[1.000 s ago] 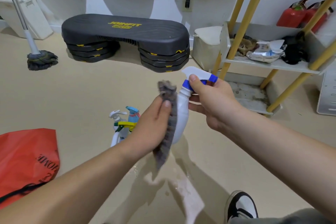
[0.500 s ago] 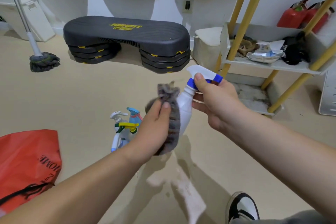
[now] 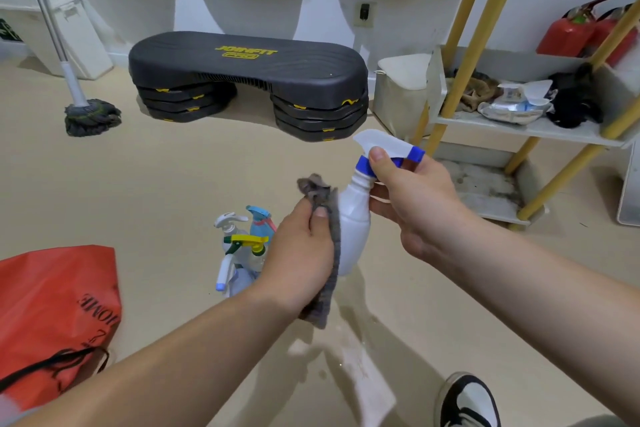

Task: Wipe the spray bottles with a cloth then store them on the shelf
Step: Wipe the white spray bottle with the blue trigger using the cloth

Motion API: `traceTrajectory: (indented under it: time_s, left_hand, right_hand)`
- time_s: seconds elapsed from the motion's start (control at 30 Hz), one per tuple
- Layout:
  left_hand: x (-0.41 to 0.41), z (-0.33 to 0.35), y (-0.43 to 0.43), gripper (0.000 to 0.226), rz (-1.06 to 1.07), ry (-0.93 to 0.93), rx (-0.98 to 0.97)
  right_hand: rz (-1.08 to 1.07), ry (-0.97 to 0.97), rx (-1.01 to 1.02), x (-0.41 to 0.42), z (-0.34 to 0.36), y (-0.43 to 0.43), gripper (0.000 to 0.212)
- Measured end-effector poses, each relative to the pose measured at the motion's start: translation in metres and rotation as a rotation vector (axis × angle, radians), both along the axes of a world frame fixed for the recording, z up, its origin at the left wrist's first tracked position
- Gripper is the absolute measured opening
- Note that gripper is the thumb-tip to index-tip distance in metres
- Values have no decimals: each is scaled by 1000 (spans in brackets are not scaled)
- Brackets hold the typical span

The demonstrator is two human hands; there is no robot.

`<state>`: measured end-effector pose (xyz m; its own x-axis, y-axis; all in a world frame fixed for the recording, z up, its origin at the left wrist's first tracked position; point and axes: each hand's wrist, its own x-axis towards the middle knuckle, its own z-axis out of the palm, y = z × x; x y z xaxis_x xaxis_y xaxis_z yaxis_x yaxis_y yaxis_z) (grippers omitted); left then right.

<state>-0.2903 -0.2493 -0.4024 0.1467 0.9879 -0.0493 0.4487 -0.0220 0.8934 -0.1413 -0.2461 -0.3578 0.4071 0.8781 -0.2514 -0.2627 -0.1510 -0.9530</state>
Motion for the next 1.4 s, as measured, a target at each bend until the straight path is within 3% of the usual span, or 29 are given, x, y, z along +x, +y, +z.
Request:
traceTrajectory:
  time_s: [0.07, 0.13, 0.2, 0.33, 0.37, 0.43, 0.53, 0.6, 0.67, 0.77, 0.8, 0.9, 0.97, 1.03, 1.13, 1.23, 1.4]
  left_hand:
    - [0, -5, -2, 34, -119, 81, 292]
    - [-1, -5, 5, 35, -163, 48, 299]
    - [-8, -2, 14, 28, -171, 28, 171]
    - [-17, 12, 26, 37, -1, -172, -366]
    - [-16, 14, 23, 39, 14, -202, -415]
    - [-9, 14, 10, 38, -20, -212, -293]
    - [-4, 8, -5, 31, -69, -138, 122]
    - [-7, 2, -3, 24, -157, -66, 211]
    - [-12, -6, 8, 24, -162, -89, 7]
    - [-17, -2, 16, 32, -7, -234, -537]
    - [-16, 0, 15, 33, 33, -274, -587]
    - [-4, 8, 2, 35, 87, -261, -311]
    - [2, 11, -6, 33, 15, -201, -37]
    - [3, 10, -11, 27, -61, -92, 118]
    - [0, 9, -13, 10, -104, 104, 196]
    - [-5, 7, -2, 10, -97, 121, 178]
    - [-12, 6, 7, 10, -73, 163, 255]
  right_hand:
    - [58, 4, -8, -7, -2, -1, 18]
    - [87, 17, -24, -11, -2, -3, 18]
    - [87, 12, -24, -12, -1, -4, 18]
    - [106, -72, -6, -21, -1, -6, 18]
    - [115, -78, -9, -23, -2, -6, 17]
    - [114, -63, -15, -21, -1, -5, 17]
    - [93, -10, -13, -13, 3, -1, 19]
    - [82, -11, -21, -10, 2, -1, 19]
    - [65, -28, -33, -11, 1, -1, 16]
    - [52, -56, -50, -9, 3, -2, 14]
    - [62, -54, -55, -8, 4, -3, 14]
    - [105, -1, -67, -6, 8, -6, 17]
    - [136, 42, -76, -8, 11, -8, 18]
    - [142, 60, -96, -13, 13, -9, 19]
    - [130, 55, -135, -23, 10, -11, 31]
    - [117, 36, -156, -30, 7, -13, 50]
    - [125, 36, -150, -30, 5, -11, 49]
